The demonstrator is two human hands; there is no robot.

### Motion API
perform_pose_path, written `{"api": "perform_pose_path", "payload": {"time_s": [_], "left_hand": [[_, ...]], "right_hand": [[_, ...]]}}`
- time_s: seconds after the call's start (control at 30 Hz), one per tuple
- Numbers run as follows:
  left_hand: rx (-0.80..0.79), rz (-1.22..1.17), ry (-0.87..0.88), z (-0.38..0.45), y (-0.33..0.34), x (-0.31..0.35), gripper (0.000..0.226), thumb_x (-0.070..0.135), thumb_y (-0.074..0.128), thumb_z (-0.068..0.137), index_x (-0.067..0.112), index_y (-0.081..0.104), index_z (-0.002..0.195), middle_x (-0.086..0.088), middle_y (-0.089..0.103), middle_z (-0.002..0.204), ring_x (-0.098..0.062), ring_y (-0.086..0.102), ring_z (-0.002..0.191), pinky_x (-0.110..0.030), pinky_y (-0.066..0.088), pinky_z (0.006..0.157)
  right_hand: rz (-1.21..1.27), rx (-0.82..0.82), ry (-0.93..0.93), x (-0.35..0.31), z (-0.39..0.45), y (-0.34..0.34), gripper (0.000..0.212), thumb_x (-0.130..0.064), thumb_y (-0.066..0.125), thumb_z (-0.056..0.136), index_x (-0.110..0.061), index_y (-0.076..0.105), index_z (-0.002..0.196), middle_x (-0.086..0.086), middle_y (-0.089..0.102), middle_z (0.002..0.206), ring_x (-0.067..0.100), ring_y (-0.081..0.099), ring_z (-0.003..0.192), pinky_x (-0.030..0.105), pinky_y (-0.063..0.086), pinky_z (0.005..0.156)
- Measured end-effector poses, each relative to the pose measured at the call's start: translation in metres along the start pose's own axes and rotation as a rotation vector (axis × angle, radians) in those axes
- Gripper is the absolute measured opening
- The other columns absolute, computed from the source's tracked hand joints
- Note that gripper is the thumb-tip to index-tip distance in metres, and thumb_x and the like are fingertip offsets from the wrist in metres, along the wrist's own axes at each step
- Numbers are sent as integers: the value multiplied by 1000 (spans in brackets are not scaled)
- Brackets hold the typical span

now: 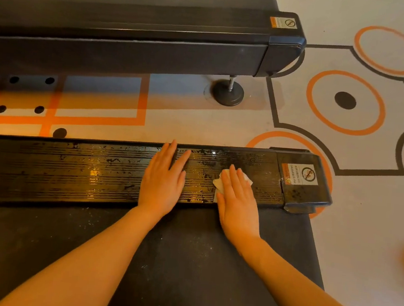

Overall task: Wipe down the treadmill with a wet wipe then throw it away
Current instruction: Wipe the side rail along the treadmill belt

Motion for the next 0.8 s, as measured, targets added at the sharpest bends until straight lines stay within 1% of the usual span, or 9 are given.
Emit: {"api": "perform_pose_path", "payload": {"time_s": [0.1, 0.2, 0.27, 0.37, 0.43, 0.5, 0.57, 0.67, 0.8], "left_hand": [[-61, -1, 34, 3, 12, 27, 51, 31, 41, 103, 24, 29, 152, -7, 12, 163, -23, 4, 150, -41, 8, 120], [-53, 60, 7, 2, 20, 32, 51, 35, 34, 105, 25, 24, 153, -7, 8, 163, -23, 0, 151, -37, -2, 118], [-31, 75, 15, 1, 21, 31, 50, 34, 39, 103, 23, 31, 152, -9, 15, 162, -25, 7, 150, -37, 2, 116], [-18, 91, 25, 1, 24, 30, 50, 31, 48, 100, 19, 41, 147, -13, 26, 159, -29, 19, 148, -41, 12, 115], [-15, 119, 21, 2, 26, 29, 50, 32, 48, 99, 19, 41, 147, -13, 26, 158, -29, 20, 147, -41, 12, 115], [-32, 139, 17, 2, 27, 29, 51, 34, 43, 101, 21, 36, 149, -12, 22, 160, -28, 15, 149, -39, 9, 115], [-34, 147, 12, 2, 27, 29, 52, 35, 40, 101, 21, 33, 151, -11, 19, 161, -27, 12, 149, -39, 8, 116], [-22, 142, 12, 2, 26, 29, 51, 34, 44, 100, 21, 37, 149, -13, 23, 159, -29, 17, 148, -40, 11, 115], [22, 137, 36, 2, 26, 29, 50, 29, 54, 97, 18, 45, 145, -15, 32, 155, -31, 26, 145, -43, 16, 113]], "right_hand": [[-30, 30, 23, 2, -14, 4, 55, -35, 35, 100, -7, 39, 147, 13, 34, 155, 30, 27, 144, 46, 27, 113], [-36, 43, 4, 5, -10, 3, 54, -32, 40, 99, -8, 38, 147, 13, 33, 155, 29, 24, 144, 45, 24, 113], [-23, 41, -15, 8, -2, 0, 54, -29, 42, 100, -8, 33, 149, 13, 28, 157, 27, 18, 146, 44, 18, 115], [0, 15, -33, 13, 19, -9, 55, -28, 43, 104, -10, 24, 152, 10, 18, 161, 20, 3, 147, 38, 6, 118], [17, -4, -27, 15, 36, -17, 56, -30, 39, 105, -13, 20, 154, 8, 11, 163, 19, -1, 149, 34, 0, 118], [15, -19, -17, 17, 49, -24, 56, -32, 36, 105, -14, 16, 155, 5, 6, 163, 20, -2, 150, 32, -3, 118], [16, -20, -9, 17, 53, -27, 56, -31, 36, 105, -14, 16, 155, 5, 5, 163, 20, -2, 150, 35, -1, 120], [38, -3, 2, 16, 46, -24, 55, -30, 37, 105, -13, 18, 154, 6, 8, 163, 20, -1, 150, 35, 0, 120], [48, 50, -13, 18, 17, -14, 54, -27, 45, 103, -9, 29, 151, 11, 21, 160, 21, 5, 146, 42, 13, 120]]}}
Point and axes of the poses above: each hand's wrist, its own z-axis towards the middle knuckle, its own y-axis out of the palm, x = y × z, the point moved 5 cm from there along z, towards the middle knuckle
